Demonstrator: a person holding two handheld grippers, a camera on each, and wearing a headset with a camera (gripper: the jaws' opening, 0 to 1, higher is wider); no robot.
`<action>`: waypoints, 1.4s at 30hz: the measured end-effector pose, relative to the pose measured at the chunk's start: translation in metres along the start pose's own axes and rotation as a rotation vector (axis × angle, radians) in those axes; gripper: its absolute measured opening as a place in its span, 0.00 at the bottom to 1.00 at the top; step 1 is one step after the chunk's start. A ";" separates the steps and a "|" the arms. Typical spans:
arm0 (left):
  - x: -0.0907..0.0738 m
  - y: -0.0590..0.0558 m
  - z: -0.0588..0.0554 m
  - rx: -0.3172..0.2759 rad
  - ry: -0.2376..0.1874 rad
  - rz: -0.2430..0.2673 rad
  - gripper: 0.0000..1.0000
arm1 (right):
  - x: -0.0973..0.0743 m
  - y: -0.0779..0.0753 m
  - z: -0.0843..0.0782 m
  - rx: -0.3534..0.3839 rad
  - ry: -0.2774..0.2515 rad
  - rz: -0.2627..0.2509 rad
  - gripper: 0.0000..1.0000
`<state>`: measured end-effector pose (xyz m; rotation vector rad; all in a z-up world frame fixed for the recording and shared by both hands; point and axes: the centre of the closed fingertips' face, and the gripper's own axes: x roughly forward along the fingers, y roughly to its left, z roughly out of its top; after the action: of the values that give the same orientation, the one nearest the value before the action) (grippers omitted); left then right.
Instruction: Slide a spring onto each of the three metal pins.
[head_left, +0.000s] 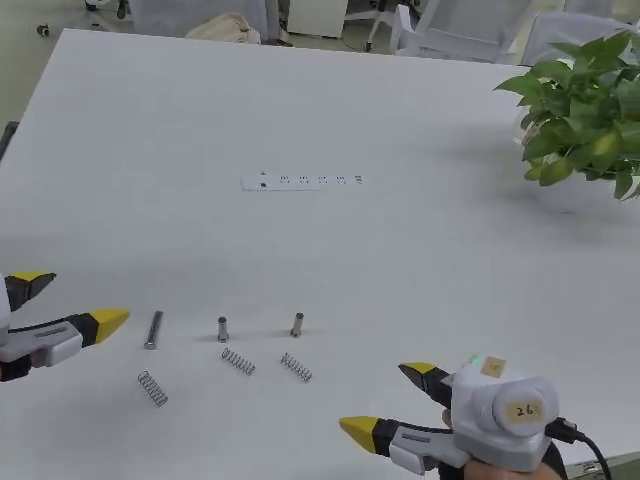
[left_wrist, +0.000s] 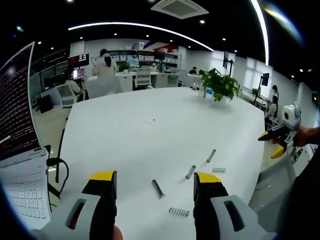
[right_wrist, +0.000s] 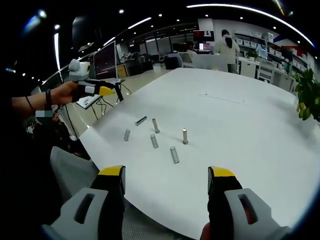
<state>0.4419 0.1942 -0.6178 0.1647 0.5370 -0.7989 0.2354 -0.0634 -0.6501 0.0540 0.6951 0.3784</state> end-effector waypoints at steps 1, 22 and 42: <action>0.002 0.001 0.000 -0.003 0.000 -0.001 0.58 | 0.000 0.000 0.000 0.001 -0.001 0.000 0.65; 0.039 0.017 0.003 -0.009 0.019 -0.018 0.52 | 0.000 -0.004 -0.001 -0.006 0.013 0.001 0.65; 0.087 0.008 -0.043 -0.085 0.134 -0.016 0.43 | 0.000 -0.007 -0.017 -0.004 0.059 -0.007 0.65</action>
<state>0.4806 0.1591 -0.7004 0.1358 0.6983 -0.7824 0.2271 -0.0715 -0.6649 0.0364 0.7523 0.3760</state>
